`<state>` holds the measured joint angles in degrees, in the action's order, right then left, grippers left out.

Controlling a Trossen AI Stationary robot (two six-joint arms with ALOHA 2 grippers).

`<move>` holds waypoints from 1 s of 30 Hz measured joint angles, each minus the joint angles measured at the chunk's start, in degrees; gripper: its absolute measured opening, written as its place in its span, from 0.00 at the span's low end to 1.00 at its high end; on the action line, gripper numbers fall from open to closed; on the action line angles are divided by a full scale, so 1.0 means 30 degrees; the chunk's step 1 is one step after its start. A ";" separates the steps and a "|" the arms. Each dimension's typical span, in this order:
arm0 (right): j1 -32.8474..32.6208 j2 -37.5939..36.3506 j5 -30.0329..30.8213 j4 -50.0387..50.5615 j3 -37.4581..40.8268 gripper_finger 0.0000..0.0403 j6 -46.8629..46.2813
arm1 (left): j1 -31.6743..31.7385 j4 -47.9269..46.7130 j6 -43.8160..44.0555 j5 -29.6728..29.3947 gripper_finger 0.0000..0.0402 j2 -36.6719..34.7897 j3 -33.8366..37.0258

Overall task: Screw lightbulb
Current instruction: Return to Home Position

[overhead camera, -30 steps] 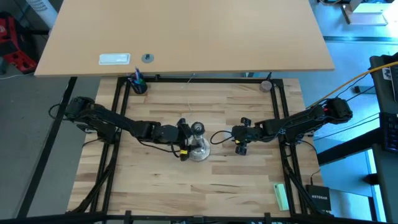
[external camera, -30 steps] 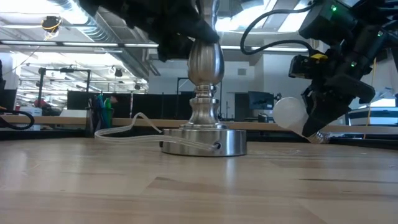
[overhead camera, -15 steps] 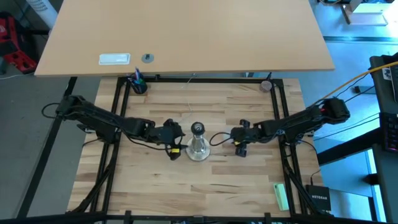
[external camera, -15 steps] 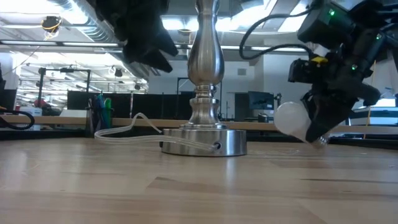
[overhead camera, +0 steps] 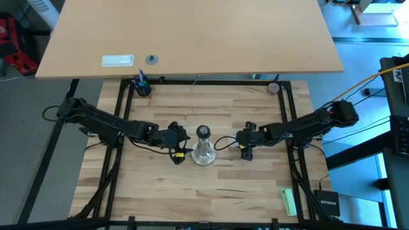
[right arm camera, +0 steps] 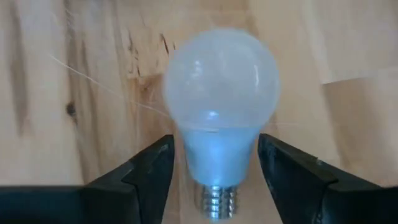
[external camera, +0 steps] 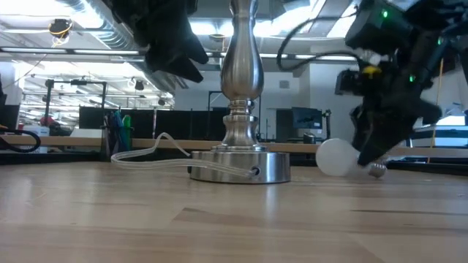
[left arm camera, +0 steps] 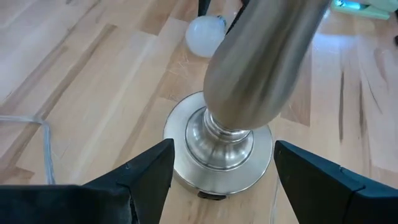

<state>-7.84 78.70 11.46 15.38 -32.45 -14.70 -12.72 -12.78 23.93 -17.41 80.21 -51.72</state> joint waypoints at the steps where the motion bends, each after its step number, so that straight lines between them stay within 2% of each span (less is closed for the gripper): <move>1: 0.0000 -0.0361 0.0000 0.0637 -0.0272 0.58 0.0000 | -0.0012 -0.0003 -0.0070 0.0000 0.66 -0.0112 0.0000; 6: -0.0007 -0.2973 0.0004 0.3695 -0.1223 0.61 0.0007 | -0.0143 0.0069 -0.0728 -0.0148 0.66 -0.1252 -0.0007; 10: -0.0007 -0.6028 0.0015 0.5257 -0.1443 0.61 0.0011 | -0.0135 0.0021 -0.2333 -0.0929 0.64 -0.2215 -0.0001; 16: -0.0022 -1.1987 -0.0932 0.2716 -0.0228 0.54 0.1596 | -0.0121 0.3514 -0.5064 -0.1770 0.56 -0.4837 0.2317; 22: -0.0015 -1.7454 -0.2902 -0.0974 0.2492 0.41 0.2061 | 0.0201 0.8384 -0.5640 -0.1793 0.47 -0.9198 0.7148; 25: -0.0007 -1.9706 -0.2822 -0.1302 0.3318 0.34 0.2056 | 0.0486 0.9715 -0.5008 -0.2327 0.44 -1.1175 0.8954; 30: -0.0007 -2.2011 -0.0496 -0.0395 0.3483 0.26 0.2061 | 0.0997 0.8738 -0.4083 -0.4352 0.40 -1.3561 1.0188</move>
<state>-7.86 12.67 9.98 14.19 -22.00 -8.51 -9.73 13.43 11.68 -30.47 39.53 -21.16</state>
